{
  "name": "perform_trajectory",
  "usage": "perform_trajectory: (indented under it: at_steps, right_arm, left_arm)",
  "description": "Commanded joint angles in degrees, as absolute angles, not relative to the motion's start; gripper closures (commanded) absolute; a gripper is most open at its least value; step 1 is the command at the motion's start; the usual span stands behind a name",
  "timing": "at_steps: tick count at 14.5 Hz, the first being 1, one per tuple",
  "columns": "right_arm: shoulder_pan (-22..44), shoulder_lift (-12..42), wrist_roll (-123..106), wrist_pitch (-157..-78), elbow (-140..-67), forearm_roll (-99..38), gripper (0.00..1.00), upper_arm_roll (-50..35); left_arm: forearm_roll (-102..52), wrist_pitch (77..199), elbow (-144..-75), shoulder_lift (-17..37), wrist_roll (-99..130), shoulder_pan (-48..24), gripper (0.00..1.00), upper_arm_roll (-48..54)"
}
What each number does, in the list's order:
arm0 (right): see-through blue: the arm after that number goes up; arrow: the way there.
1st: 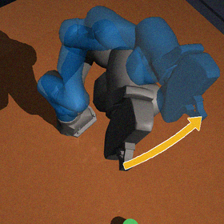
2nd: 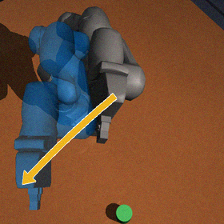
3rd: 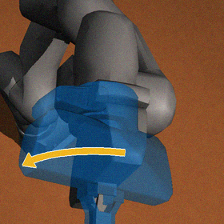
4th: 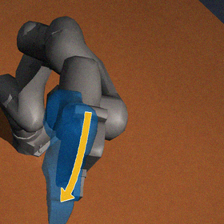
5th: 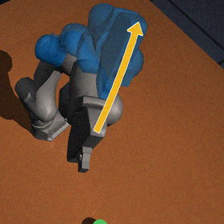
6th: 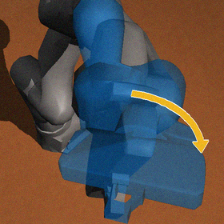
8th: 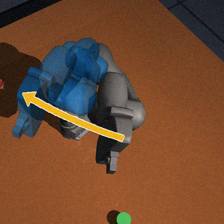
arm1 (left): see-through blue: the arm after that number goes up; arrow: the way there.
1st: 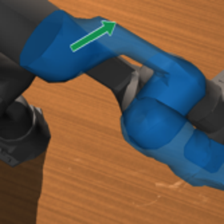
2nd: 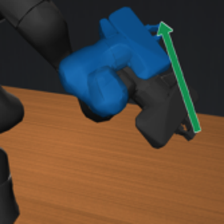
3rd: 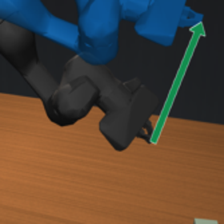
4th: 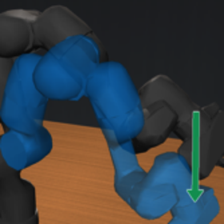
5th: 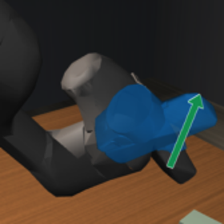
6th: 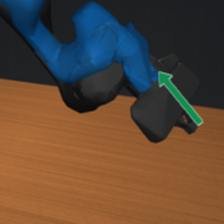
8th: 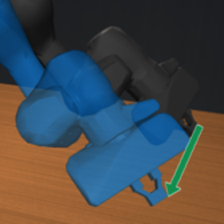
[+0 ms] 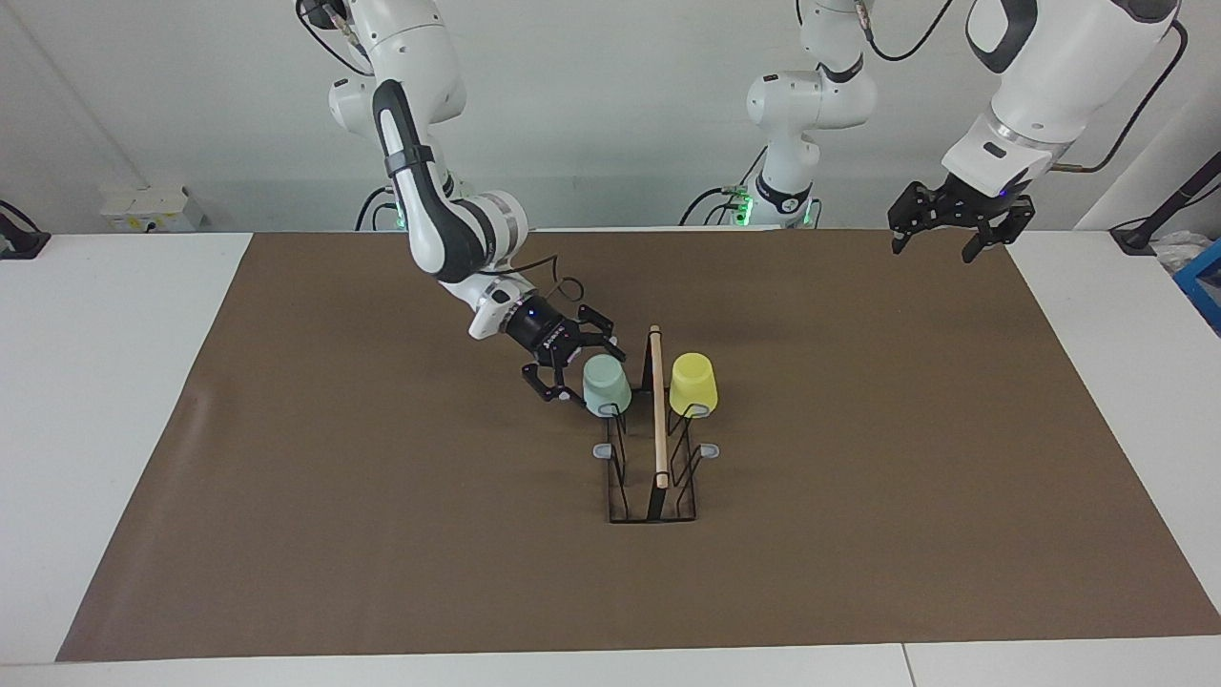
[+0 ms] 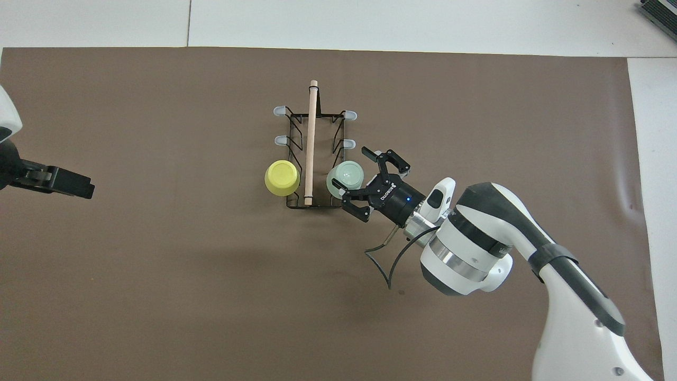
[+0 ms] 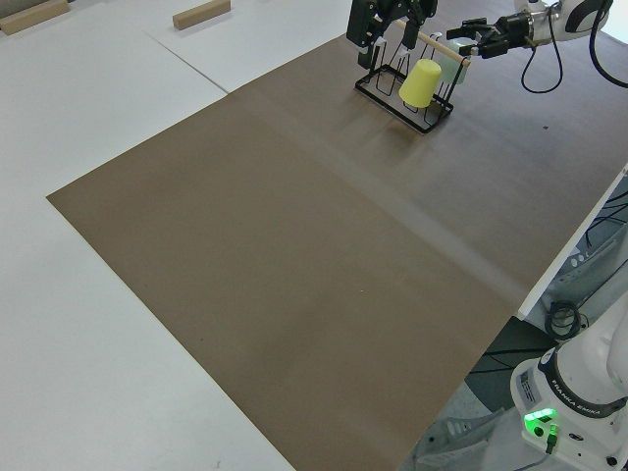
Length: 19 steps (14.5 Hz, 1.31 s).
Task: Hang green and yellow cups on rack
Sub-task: 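Lower the green cup onto a rack peg with the right gripper while the left withdraws, then open the right gripper and pull it back away from the rack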
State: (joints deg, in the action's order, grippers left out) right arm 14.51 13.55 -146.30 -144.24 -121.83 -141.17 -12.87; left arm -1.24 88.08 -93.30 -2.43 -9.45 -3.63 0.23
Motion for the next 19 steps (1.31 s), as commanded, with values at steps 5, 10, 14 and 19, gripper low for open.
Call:
perform_trajectory:
  at_steps: [5, 10, 14, 19]
  right_arm:
    - [13.97, 11.43, -143.18, -148.09, -119.10, -142.03, 0.00, -13.89]
    - [13.27, 9.67, -140.11, -153.35, -116.29, -135.73, 0.00, -13.89]
    - [9.94, 9.14, -135.80, -155.39, -113.47, -117.48, 0.00, -13.80]
    - [7.47, 8.70, -130.96, -155.39, -112.85, -98.20, 0.00, -13.10]
  left_arm:
    - [-0.18, 88.07, -94.48, -3.78, -10.02, -3.43, 0.00, -0.09]
    - [-0.18, 88.51, -94.75, -3.96, -10.02, -3.52, 0.00, -0.09]
    - [-0.18, 88.59, -94.75, -3.96, -10.02, -3.51, 0.00, -0.09]
    - [-0.18, 88.51, -94.75, -3.96, -10.02, -3.52, 0.00, -0.09]
